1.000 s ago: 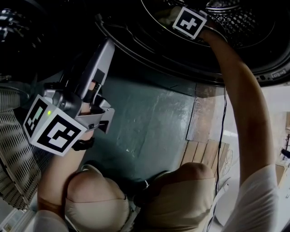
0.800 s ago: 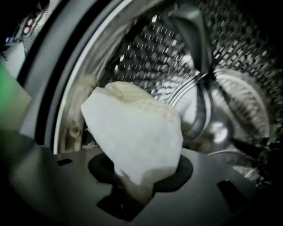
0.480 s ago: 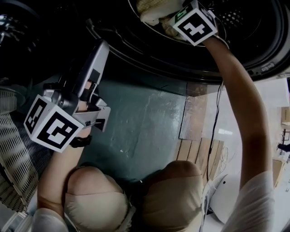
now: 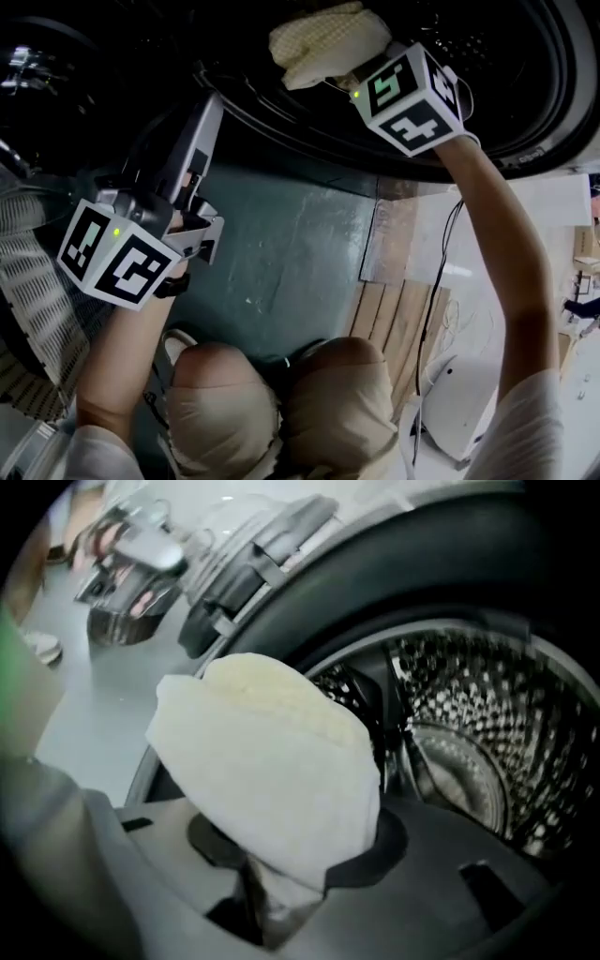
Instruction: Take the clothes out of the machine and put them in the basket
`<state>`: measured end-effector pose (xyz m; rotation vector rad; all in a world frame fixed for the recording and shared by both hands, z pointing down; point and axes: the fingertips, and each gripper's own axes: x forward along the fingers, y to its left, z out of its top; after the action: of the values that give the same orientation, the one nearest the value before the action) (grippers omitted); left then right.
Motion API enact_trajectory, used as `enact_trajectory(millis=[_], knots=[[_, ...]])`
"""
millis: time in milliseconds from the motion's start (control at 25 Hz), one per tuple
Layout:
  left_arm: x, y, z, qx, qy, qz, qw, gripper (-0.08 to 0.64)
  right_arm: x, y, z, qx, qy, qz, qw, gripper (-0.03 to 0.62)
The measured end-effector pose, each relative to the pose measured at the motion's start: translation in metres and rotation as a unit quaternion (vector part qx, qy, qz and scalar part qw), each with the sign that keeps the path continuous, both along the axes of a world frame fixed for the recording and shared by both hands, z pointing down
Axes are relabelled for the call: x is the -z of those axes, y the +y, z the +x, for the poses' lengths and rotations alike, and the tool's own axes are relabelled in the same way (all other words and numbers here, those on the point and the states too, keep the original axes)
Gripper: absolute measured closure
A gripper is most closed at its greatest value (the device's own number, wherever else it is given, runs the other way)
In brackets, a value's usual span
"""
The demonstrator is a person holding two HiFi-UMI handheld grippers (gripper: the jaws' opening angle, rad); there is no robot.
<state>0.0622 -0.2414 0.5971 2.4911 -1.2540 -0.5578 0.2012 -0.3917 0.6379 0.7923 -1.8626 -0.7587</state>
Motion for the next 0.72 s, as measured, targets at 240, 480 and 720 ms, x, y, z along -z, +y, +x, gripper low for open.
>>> enact_trajectory(millis=[240,480,720], knots=[[0.051,0.021,-0.001,0.014,-0.008,-0.018,0.9997,0.549,0.022,0.040,-0.003,-0.006,-0.031,-0.025,0.999,0.396],[0.110,0.047,-0.019,0.043,0.011,-0.052,0.9976,0.549,0.052,0.089,-0.007,0.007,-0.023,-0.067,0.997,0.396],[0.167,0.076,-0.052,0.078,0.004,-0.077,0.9939,0.549,0.094,0.125,-0.021,0.025,-0.017,-0.106,0.994,0.396]])
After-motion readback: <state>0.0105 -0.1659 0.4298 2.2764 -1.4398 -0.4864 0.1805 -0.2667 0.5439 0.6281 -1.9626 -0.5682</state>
